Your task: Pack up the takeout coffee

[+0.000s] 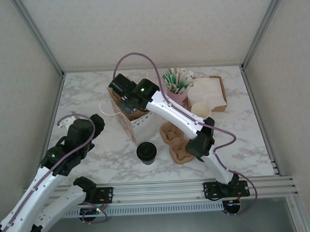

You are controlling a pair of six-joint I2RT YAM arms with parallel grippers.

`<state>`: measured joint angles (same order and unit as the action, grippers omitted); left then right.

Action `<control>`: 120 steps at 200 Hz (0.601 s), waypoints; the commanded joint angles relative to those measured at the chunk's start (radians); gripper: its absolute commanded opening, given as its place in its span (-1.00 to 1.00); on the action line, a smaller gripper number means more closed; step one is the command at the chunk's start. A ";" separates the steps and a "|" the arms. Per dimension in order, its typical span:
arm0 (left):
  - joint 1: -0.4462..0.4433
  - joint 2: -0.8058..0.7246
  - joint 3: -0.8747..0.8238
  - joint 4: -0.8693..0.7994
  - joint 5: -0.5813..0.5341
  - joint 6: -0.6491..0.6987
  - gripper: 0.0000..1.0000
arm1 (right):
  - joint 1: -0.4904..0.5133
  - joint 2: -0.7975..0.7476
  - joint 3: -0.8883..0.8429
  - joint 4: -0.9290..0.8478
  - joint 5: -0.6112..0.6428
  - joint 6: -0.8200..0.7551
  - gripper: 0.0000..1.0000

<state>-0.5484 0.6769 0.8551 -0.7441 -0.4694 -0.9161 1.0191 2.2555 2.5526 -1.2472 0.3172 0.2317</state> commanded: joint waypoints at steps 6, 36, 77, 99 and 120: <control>-0.004 0.006 0.042 -0.051 -0.037 0.002 0.69 | -0.004 0.016 0.032 -0.035 -0.010 0.016 -0.31; -0.004 0.006 0.050 -0.051 -0.040 0.006 0.69 | -0.014 0.024 0.032 -0.037 -0.023 0.024 -0.31; -0.004 0.006 0.053 -0.051 -0.034 0.008 0.69 | -0.027 0.037 0.033 -0.040 -0.056 0.023 -0.31; -0.004 0.008 0.055 -0.049 -0.034 0.008 0.69 | -0.033 0.045 0.033 -0.043 -0.073 0.020 -0.31; -0.004 0.013 0.059 -0.049 -0.034 0.008 0.69 | -0.038 0.055 0.035 -0.044 -0.089 0.017 -0.31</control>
<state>-0.5484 0.6846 0.8837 -0.7612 -0.4778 -0.9154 0.9901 2.2761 2.5538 -1.2652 0.2581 0.2432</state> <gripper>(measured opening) 0.844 0.347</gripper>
